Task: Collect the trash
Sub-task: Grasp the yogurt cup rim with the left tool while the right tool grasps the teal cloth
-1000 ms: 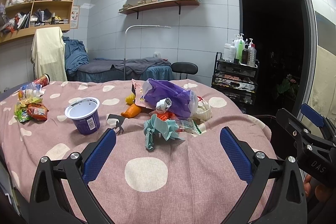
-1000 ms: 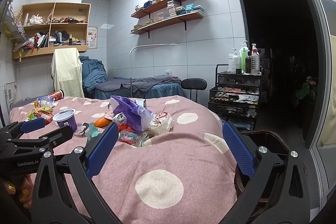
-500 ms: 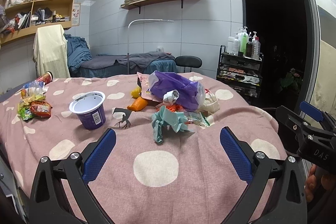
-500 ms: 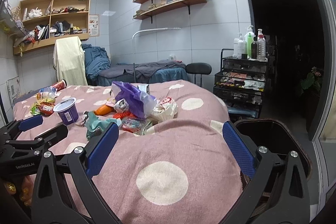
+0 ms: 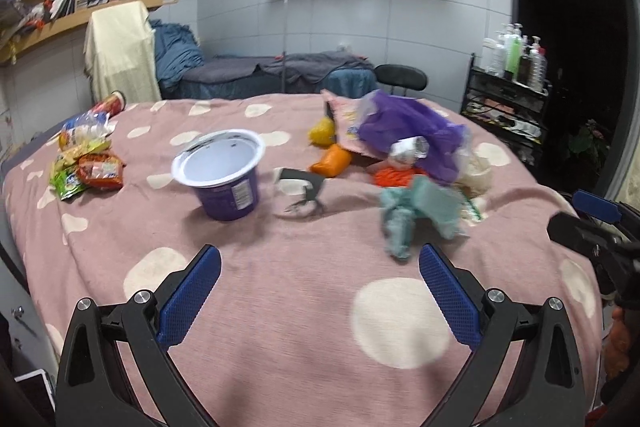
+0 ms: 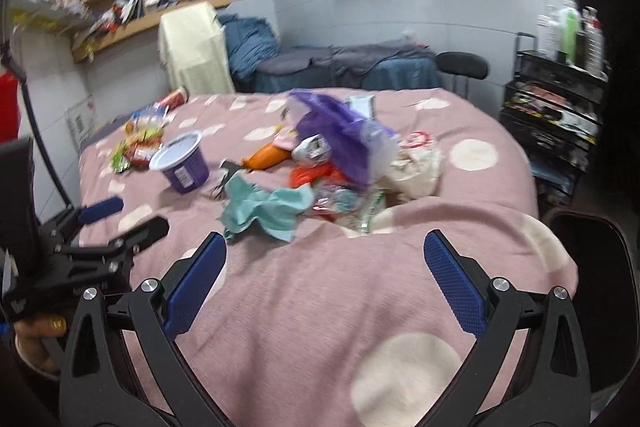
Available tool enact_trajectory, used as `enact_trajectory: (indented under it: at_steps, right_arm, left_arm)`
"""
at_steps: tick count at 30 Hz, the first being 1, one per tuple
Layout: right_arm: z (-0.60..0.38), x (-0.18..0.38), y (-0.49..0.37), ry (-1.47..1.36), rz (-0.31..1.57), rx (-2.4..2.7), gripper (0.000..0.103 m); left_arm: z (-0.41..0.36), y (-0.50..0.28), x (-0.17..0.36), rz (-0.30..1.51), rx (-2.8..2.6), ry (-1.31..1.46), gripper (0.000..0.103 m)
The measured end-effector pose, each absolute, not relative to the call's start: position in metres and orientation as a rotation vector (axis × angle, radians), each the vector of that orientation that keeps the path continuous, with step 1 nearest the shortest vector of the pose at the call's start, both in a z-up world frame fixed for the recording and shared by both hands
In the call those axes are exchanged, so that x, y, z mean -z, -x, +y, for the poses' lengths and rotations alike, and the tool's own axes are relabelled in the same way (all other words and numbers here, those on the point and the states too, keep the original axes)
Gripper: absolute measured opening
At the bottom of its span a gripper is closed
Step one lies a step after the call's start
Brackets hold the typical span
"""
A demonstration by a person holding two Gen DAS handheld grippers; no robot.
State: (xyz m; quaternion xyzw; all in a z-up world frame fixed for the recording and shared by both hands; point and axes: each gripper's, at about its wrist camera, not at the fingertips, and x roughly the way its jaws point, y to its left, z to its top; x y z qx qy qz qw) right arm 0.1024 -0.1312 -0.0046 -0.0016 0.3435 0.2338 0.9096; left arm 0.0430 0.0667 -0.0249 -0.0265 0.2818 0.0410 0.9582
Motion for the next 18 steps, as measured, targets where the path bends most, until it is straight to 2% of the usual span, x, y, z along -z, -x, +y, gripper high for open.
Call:
enact_trajectory:
  at_steps: [8, 13, 18]
  right_arm:
    - [-0.080, 0.015, -0.128, 0.120, 0.822, -0.584, 0.098]
    - [-0.062, 0.021, -0.148, 0.125, 0.874, -0.597, 0.097]
    - [-0.046, 0.025, -0.166, 0.131, 0.910, -0.608, 0.076]
  left_arm:
    - [0.104, -0.073, 0.012, 0.603, -0.129, -0.003, 0.096]
    - [0.105, -0.100, 0.016, 0.660, -0.074, -0.085, 0.082]
    - [0.110, -0.129, 0.024, 0.731, -0.049, -0.133, 0.073]
